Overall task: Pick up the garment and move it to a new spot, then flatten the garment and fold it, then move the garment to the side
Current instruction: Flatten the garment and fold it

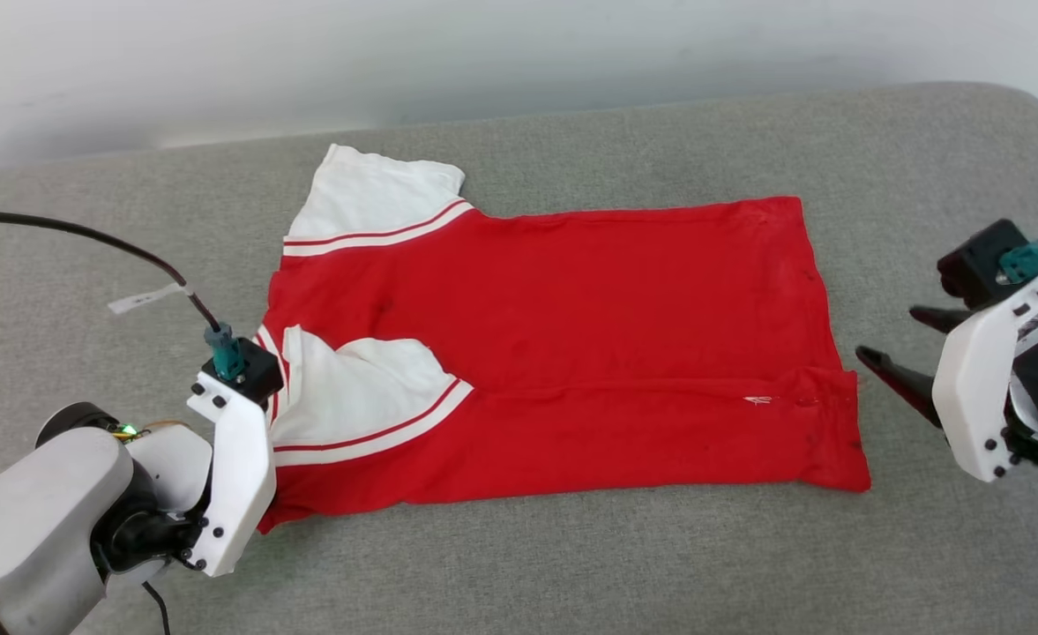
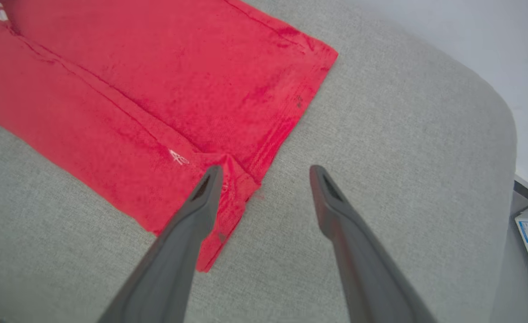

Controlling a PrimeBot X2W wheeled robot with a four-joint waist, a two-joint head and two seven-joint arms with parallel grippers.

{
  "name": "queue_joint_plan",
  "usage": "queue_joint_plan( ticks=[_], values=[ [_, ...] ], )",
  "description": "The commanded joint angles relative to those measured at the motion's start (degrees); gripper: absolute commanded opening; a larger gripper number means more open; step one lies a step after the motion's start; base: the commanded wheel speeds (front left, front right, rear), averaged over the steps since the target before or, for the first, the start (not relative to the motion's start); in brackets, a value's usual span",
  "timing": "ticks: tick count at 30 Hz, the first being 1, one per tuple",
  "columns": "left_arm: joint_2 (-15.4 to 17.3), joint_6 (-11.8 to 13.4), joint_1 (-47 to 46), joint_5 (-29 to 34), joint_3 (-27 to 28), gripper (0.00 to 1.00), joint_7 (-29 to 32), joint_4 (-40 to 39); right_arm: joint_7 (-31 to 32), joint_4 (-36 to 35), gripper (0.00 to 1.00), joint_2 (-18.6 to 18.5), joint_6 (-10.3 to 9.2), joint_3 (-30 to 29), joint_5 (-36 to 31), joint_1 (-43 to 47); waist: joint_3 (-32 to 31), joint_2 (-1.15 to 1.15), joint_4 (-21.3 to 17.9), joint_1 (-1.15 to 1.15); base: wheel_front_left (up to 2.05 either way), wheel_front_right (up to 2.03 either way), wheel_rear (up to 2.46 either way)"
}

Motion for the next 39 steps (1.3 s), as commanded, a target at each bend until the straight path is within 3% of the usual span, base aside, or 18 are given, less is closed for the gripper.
queue_joint_plan(
  ticks=[1,5,11,26,27,28,39],
  values=[
    [0.2,0.0,0.2,0.2,-0.1,0.00,-0.4,-1.0,3.9,-1.1,1.00,-1.6,-0.04,2.1,1.9,-1.5,-0.4,0.00,0.4,0.00,0.00,0.00,0.00],
    [0.5,0.4,-0.2,0.5,0.0,0.00,-0.4,-2.8,13.8,-2.6,1.00,-4.6,-0.04,5.9,7.2,-4.7,0.0,0.00,1.1,0.00,0.00,0.00,0.00],
    [0.8,0.9,-1.0,1.4,0.2,0.00,-0.9,-4.7,21.9,0.0,1.00,-3.0,-0.05,9.3,12.1,-6.0,2.1,0.00,1.9,0.00,0.00,0.00,0.00],
    [0.2,0.7,-2.6,2.5,0.4,0.00,-2.0,-5.3,14.3,13.6,1.00,7.8,-0.04,14.4,13.9,-0.4,5.8,0.00,3.2,0.00,0.00,0.00,0.00],
    [0.2,0.7,-2.4,2.5,0.4,0.00,-2.1,-5.1,13.4,13.8,0.27,7.9,-0.04,14.5,13.9,-0.8,5.7,0.00,3.1,0.00,0.00,0.00,0.00],
    [0.2,0.7,-2.1,2.3,0.4,0.00,-2.2,-4.9,12.8,13.8,0.00,7.8,-0.04,14.7,14.1,-1.2,5.4,0.00,2.9,0.00,0.00,0.00,0.00],
    [3.0,1.4,3.9,-1.3,0.2,0.00,-3.8,-7.1,8.5,7.1,0.00,-1.5,-0.04,15.5,18.0,-0.8,-1.3,0.00,2.6,0.00,0.00,0.00,0.00]
  ],
)
